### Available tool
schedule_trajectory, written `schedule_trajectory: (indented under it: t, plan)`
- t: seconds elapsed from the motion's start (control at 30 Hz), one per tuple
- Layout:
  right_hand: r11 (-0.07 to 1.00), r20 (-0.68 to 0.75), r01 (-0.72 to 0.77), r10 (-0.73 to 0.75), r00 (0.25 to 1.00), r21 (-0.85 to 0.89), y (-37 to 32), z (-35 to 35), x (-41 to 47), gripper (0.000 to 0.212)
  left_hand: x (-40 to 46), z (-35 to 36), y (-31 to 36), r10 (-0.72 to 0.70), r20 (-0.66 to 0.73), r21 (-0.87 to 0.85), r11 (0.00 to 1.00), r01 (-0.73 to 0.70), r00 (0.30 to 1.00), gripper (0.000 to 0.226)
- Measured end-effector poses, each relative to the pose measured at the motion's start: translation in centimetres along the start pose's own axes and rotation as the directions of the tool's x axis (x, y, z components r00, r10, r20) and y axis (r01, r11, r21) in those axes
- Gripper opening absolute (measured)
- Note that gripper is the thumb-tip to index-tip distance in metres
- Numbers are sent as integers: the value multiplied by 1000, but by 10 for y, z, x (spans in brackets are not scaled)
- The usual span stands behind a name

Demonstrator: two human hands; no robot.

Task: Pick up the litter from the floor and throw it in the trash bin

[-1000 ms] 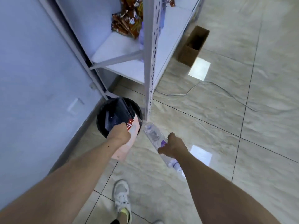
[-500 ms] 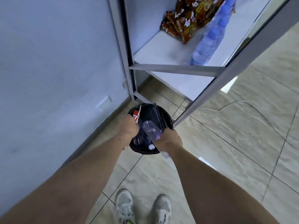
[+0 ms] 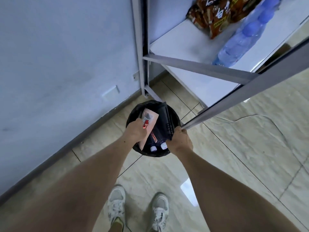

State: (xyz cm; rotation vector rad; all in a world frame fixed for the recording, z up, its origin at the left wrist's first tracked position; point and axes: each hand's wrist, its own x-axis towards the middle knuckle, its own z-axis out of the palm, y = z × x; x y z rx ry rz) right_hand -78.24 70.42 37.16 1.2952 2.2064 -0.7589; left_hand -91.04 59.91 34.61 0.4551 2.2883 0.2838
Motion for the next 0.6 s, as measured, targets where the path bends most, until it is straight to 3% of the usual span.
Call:
schedule_trajectory:
  t: [0.3, 0.47, 0.6]
  plan:
    - [987, 151, 80, -58, 987, -143, -2, -44, -32, 51, -51, -24, 8, 24, 56, 61, 998, -27, 998, 7]
    - [976, 185, 144, -113, 976, -166, -9, -67, -62, 37, -99, -39, -1, -11, 84, 35, 999, 8, 996, 21]
    - [961, 202, 199, -159, 966, -194, -2, -90, -96, 33, -157, -43, -24, -130, 79, -78, 988, 136, 988, 32]
